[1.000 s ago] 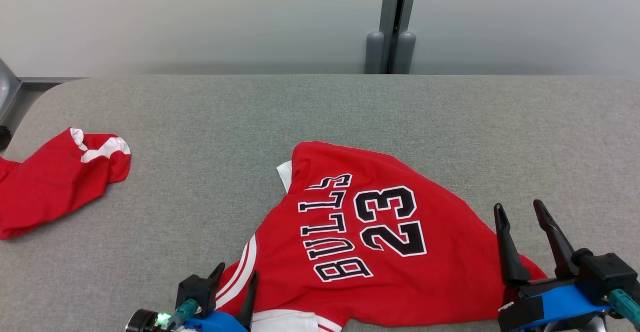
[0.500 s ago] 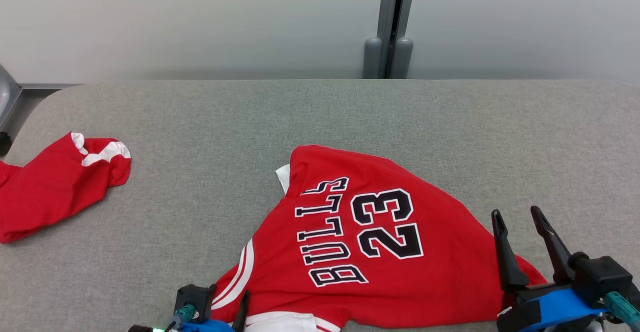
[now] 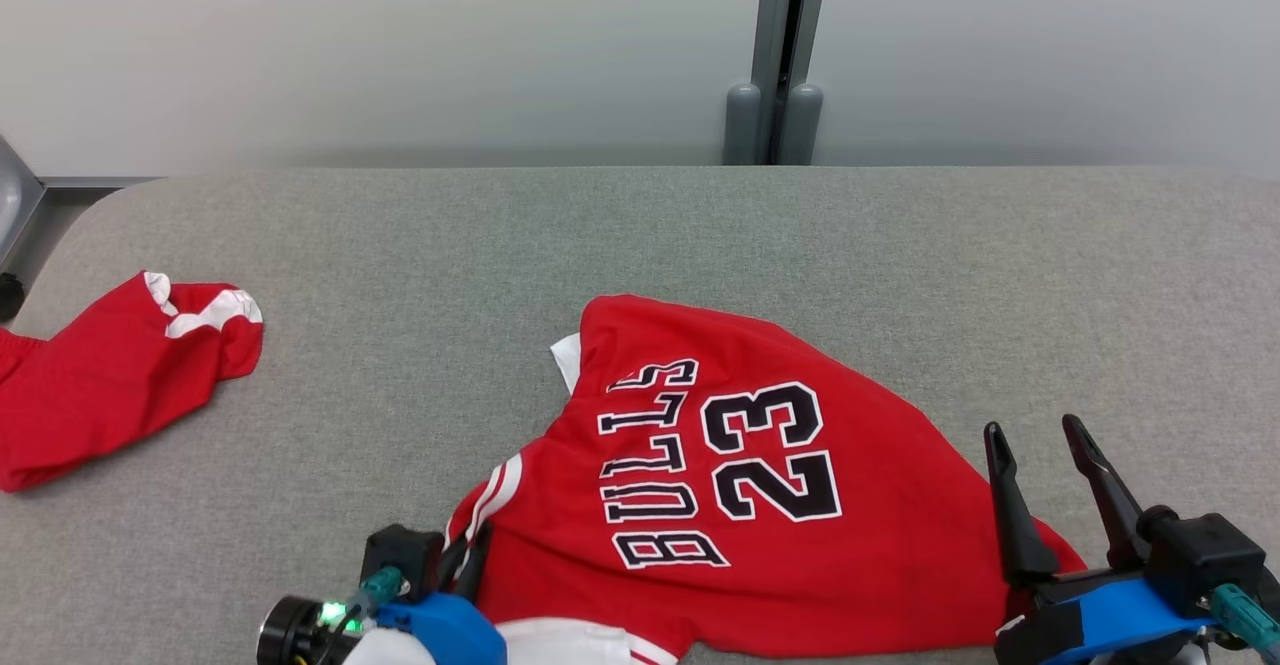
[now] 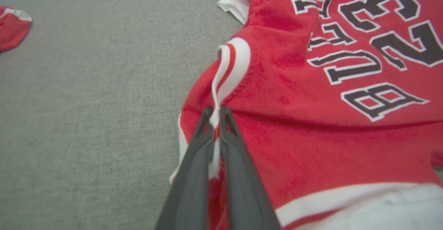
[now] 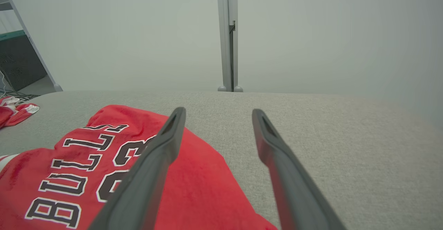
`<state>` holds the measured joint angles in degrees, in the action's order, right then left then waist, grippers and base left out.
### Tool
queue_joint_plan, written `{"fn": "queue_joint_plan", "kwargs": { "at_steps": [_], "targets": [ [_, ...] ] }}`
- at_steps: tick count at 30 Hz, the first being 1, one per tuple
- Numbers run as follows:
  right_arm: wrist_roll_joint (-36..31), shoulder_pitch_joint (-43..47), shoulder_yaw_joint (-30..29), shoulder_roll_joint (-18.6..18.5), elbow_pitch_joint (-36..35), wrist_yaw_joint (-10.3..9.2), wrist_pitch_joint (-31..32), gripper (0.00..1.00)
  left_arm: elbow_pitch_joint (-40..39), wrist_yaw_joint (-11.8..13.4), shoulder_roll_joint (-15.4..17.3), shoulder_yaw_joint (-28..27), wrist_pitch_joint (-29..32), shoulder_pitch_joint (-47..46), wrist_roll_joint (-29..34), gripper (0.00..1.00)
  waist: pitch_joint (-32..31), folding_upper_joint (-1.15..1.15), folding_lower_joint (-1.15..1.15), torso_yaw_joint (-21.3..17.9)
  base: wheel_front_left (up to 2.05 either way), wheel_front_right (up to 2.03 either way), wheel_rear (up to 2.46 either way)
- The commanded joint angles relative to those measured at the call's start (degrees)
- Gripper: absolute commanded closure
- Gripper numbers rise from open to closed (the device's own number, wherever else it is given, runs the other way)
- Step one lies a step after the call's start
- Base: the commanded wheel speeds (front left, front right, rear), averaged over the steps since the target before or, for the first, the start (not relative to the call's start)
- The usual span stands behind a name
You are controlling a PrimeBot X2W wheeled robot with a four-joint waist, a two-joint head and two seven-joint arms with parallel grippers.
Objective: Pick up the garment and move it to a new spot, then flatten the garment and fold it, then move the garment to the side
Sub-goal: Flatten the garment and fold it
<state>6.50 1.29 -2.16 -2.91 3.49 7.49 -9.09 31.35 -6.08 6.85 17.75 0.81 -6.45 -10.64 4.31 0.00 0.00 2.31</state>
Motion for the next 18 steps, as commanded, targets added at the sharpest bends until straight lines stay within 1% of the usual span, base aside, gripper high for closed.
{"fn": "queue_joint_plan", "kwargs": {
  "at_steps": [1,4,5,8,13,18],
  "targets": [
    [-0.09,-0.01,-0.12,0.03,0.01,0.02,-0.14,0.00,-1.07,0.22,-0.18,-0.03,-1.15,-1.83,-0.27,1.00,-0.07,0.00,0.00,0.01,0.00,0.00,0.00],
    [0.03,-0.11,-0.25,0.03,0.17,0.01,-0.44,0.00,-3.59,0.57,-0.37,-0.02,-3.58,-3.41,0.05,1.00,-0.34,0.00,0.00,-0.01,0.00,0.00,0.00],
    [0.17,-0.02,-0.29,0.03,0.26,0.02,-0.49,0.00,-5.51,0.78,-0.48,-0.04,-4.77,-4.20,0.00,1.00,-0.59,0.00,0.00,0.01,0.00,0.00,0.00],
    [0.30,0.27,-0.53,0.03,0.37,0.02,-0.57,0.00,-8.92,1.18,-0.70,0.16,-5.86,-4.83,0.14,1.00,-0.96,0.00,0.00,0.19,0.00,0.00,0.00],
    [0.64,0.90,-0.95,0.03,0.57,0.01,-0.82,0.00,-14.63,1.55,-0.47,0.84,-6.32,-4.00,0.57,1.00,-1.51,0.00,0.00,0.92,0.00,0.00,0.00],
    [1.02,1.27,-0.99,0.03,0.60,0.01,-1.11,0.00,-20.16,2.17,0.13,1.41,-5.17,-1.91,0.45,1.00,-1.75,0.00,0.00,2.11,0.00,0.00,0.00]
  ]
}}
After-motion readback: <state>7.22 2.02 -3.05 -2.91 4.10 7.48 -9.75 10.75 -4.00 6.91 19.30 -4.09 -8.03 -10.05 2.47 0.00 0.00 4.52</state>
